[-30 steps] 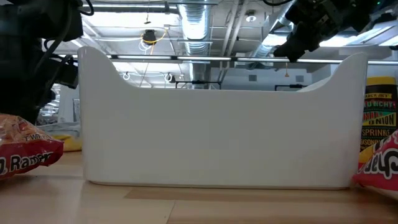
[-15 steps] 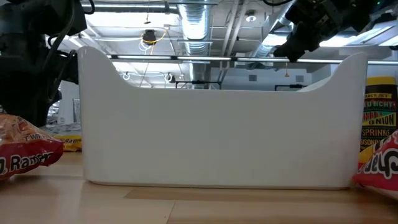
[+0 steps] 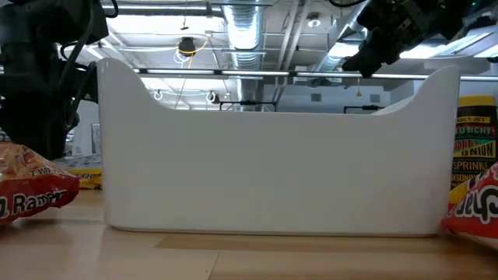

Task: Pick & Place Food Item
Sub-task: Put the yellow noodle pack into the left transparent bin

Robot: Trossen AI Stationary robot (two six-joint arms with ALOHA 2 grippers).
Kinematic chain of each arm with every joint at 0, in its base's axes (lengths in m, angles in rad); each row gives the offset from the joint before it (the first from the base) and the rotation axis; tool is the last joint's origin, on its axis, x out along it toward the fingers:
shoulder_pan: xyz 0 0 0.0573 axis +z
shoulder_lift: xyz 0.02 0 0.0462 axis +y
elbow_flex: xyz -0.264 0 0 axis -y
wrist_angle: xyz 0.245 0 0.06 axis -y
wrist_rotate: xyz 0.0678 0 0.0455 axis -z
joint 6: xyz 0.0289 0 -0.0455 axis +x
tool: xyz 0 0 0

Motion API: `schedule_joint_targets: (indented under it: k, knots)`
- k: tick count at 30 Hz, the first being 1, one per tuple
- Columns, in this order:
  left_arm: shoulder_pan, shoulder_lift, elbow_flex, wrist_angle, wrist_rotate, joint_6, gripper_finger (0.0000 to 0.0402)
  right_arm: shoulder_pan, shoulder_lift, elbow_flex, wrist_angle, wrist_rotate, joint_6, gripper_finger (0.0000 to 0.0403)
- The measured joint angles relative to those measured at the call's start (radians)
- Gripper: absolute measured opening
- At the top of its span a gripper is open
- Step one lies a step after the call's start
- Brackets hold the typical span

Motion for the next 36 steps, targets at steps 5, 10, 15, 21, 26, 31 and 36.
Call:
schedule_joint_targets:
  k: [5, 10, 15, 21, 26, 31, 36]
  knots:
    - [0.000, 0.000, 0.000, -0.001, -0.042, 0.002, 0.0285, 0.000, 0.000, 0.000, 0.000, 0.000, 0.000, 0.0013]
    - [0.000, 0.000, 0.000, -0.002, -0.046, 0.002, 0.0285, 0.000, 0.000, 0.000, 0.000, 0.000, 0.000, 0.0013]
    - [0.000, -0.004, 0.000, -0.004, -0.006, 0.002, 0.0285, 0.000, 0.000, 0.000, 0.000, 0.000, 0.000, 0.0013]
    - [0.005, -0.012, 0.000, -0.034, 0.005, 0.002, 0.0285, 0.000, 0.000, 0.000, 0.000, 0.000, 0.000, 0.0013]
    - [0.023, -0.042, 0.000, -0.059, 0.003, 0.002, 0.0285, 0.000, 0.000, 0.000, 0.000, 0.000, 0.000, 0.0013]
    - [0.039, -0.059, 0.000, -0.054, -0.034, 0.002, 0.0285, 0.000, 0.000, 0.000, 0.000, 0.000, 0.000, 0.0013]
    - [0.038, -0.048, -0.019, -0.037, -0.043, 0.002, 0.0285, 0.000, 0.000, 0.000, -0.001, 0.000, 0.000, 0.0013]
